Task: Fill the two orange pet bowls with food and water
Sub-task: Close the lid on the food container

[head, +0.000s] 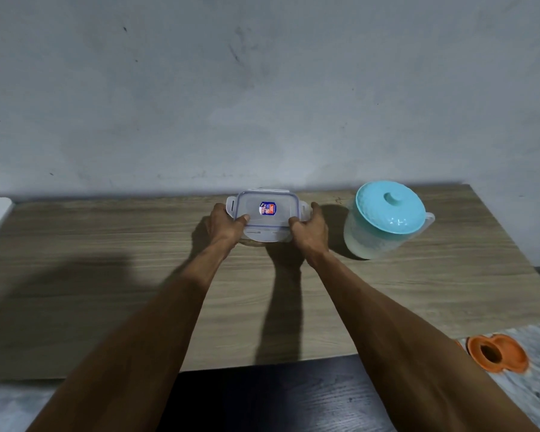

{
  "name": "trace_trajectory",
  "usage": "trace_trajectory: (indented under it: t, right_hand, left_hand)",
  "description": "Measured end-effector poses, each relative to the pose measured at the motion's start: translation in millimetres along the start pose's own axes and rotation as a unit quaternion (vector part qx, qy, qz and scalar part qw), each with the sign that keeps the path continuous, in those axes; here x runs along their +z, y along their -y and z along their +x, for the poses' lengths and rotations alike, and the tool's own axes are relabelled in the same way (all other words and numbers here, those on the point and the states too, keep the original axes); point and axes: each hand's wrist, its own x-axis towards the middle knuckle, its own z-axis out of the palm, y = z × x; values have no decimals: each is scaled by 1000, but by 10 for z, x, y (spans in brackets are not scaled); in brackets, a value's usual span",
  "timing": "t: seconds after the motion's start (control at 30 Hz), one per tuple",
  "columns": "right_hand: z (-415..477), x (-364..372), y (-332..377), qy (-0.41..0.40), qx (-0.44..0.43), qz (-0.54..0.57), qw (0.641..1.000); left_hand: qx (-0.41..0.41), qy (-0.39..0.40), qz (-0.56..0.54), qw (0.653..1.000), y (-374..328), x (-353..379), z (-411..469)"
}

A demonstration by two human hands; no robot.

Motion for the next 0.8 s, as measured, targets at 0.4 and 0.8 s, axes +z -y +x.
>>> trace_trajectory:
  t: [0.4, 0.8]
  right_hand:
    - [314, 87, 294, 222, -254, -481, 809]
    - [433, 180, 376, 204, -288, -553, 755]
  left_hand:
    - [-20, 12, -41, 999, 74, -53, 138]
    - [-74, 54, -133, 987, 126, -40, 279]
